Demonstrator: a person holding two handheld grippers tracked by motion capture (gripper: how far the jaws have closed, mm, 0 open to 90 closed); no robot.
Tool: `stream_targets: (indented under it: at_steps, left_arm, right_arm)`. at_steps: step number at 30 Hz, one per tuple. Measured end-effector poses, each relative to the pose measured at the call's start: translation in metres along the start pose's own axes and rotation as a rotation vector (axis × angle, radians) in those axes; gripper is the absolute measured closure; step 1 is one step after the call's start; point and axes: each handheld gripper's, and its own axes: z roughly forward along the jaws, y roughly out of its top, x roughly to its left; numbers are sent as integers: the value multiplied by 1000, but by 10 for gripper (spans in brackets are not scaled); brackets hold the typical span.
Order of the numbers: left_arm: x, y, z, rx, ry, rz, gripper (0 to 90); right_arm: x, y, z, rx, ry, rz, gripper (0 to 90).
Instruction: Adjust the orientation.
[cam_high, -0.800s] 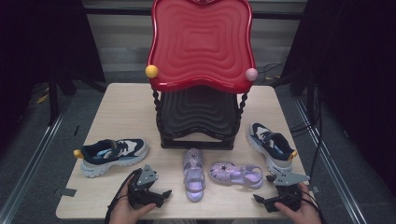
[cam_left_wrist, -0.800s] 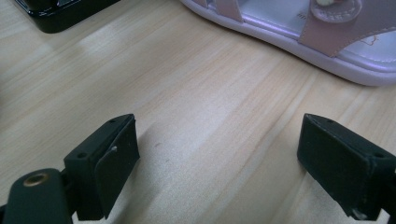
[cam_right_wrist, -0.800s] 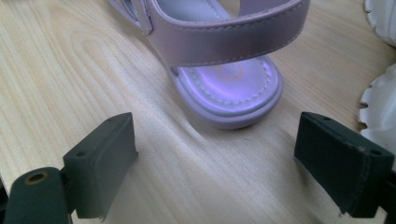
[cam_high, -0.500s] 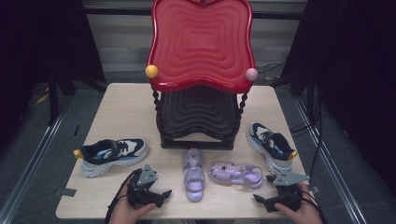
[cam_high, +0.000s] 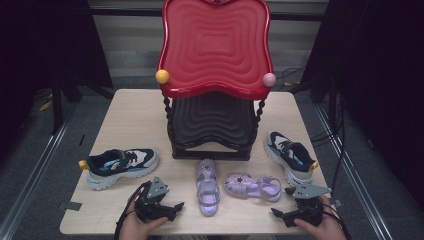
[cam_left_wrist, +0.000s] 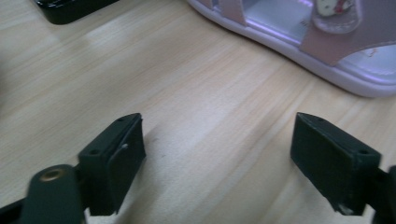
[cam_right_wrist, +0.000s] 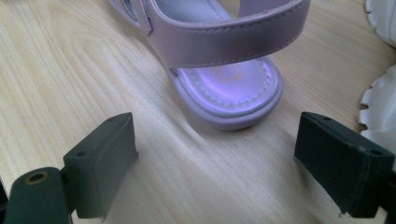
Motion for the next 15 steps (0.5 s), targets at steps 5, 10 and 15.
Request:
stream_targets:
  at_steps: [5,10,15]
  left_arm:
    - [-4,11,-9,-21,-19,-11,197]
    - [-7,23,-16,-18,-38,-30,211]
    - [-9,30,-14,-13,-43,-51,212]
  right_arm:
    - [0,0,0,0,1,0,117]
    - [0,0,0,1,3,0,118]
    - [0,0,0,0,3,0,118]
